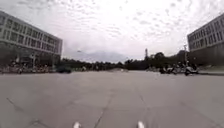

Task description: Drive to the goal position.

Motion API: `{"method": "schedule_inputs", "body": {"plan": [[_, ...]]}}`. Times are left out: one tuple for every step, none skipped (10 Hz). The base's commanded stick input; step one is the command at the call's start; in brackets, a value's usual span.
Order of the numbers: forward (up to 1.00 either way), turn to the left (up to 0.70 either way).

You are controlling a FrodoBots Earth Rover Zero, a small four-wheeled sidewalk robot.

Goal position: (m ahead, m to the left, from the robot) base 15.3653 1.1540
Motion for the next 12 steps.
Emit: {"method": "schedule_inputs", "body": {"plan": [[0.70,0.00],[0.70,0.00],[0.70,0.00],[0.70,0.00],[0.70,0.00],[0.70,0.00],[0.70,0.00],[0.70,0.00],[0.70,0.00],[0.70,0.00],[0.70,0.00],[0.70,0.00]]}}
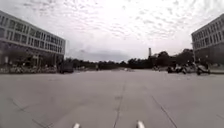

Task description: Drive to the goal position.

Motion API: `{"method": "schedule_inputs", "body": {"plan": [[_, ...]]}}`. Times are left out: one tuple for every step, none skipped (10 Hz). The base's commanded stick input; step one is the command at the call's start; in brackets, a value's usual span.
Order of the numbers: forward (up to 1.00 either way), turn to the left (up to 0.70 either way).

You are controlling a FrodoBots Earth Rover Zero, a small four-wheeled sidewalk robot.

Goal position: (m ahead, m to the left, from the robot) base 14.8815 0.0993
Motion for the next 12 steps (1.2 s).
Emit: {"method": "schedule_inputs", "body": {"plan": [[0.70,0.00],[0.70,0.00],[0.70,0.00],[0.70,0.00],[0.70,0.02],[0.70,0.05],[0.70,0.14],[0.70,0.14],[0.70,0.14],[0.70,0.14],[0.70,0.14],[0.70,0.12]]}}
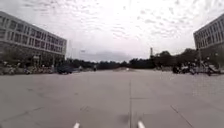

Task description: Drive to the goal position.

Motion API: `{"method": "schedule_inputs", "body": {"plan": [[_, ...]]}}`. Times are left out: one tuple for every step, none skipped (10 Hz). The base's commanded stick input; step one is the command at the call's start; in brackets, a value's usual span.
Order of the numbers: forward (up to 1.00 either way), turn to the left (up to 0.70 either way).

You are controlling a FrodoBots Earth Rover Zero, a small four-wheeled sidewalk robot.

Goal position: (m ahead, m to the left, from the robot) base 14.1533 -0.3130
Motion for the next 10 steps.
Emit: {"method": "schedule_inputs", "body": {"plan": [[0.70,0.05],[0.70,0.00],[0.70,0.00],[0.70,0.00],[0.70,0.00],[0.70,0.00],[0.70,0.00],[0.70,0.00],[0.70,0.00],[0.70,0.00]]}}
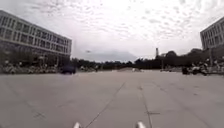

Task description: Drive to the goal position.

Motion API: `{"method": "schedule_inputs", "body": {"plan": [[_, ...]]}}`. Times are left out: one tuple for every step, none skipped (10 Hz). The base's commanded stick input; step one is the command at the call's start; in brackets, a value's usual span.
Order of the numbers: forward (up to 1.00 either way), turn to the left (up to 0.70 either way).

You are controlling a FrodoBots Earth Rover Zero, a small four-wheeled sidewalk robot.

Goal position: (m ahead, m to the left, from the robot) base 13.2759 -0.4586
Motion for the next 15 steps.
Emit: {"method": "schedule_inputs", "body": {"plan": [[0.70,0.00],[0.70,0.00],[0.70,0.00],[0.70,0.00],[0.70,0.00],[0.70,0.00],[0.70,0.00],[0.70,0.00],[0.70,0.00],[0.70,0.00],[0.70,0.00],[0.70,0.00],[0.70,0.00],[0.70,0.00],[0.70,0.00]]}}
